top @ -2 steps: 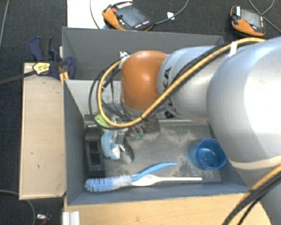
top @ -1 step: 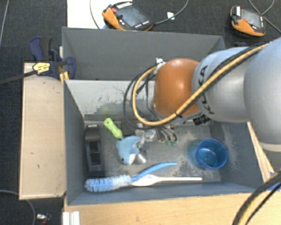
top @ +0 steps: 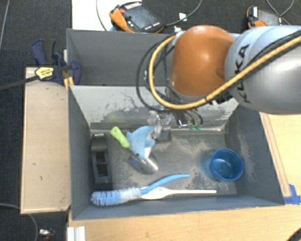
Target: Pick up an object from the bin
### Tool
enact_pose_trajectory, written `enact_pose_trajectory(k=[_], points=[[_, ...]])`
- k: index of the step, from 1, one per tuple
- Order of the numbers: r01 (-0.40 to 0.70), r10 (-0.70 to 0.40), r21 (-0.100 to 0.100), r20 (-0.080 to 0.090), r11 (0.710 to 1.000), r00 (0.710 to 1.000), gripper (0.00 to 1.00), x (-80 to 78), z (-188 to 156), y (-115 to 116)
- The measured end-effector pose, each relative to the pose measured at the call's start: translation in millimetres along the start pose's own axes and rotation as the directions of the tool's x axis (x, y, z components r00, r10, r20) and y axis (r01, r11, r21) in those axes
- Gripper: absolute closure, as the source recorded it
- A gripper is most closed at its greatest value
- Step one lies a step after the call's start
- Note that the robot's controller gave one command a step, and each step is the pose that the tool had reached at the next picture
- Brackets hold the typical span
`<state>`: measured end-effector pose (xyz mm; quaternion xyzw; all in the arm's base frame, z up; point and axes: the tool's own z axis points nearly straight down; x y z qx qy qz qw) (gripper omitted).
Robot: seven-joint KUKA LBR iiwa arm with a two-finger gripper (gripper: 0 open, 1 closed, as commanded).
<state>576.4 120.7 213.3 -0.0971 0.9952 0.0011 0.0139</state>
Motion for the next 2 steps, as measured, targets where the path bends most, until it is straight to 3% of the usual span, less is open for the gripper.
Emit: enact_pose_trajectory(k=[1,2], points=[[-0.083,0.083,0.002,-0.007,0.997,0.997,1.00,12.8,29.3,0.8],[0.167,-0.167,0.002,0.007,0.986,0.986,1.00,68.3,70.5,2.2]])
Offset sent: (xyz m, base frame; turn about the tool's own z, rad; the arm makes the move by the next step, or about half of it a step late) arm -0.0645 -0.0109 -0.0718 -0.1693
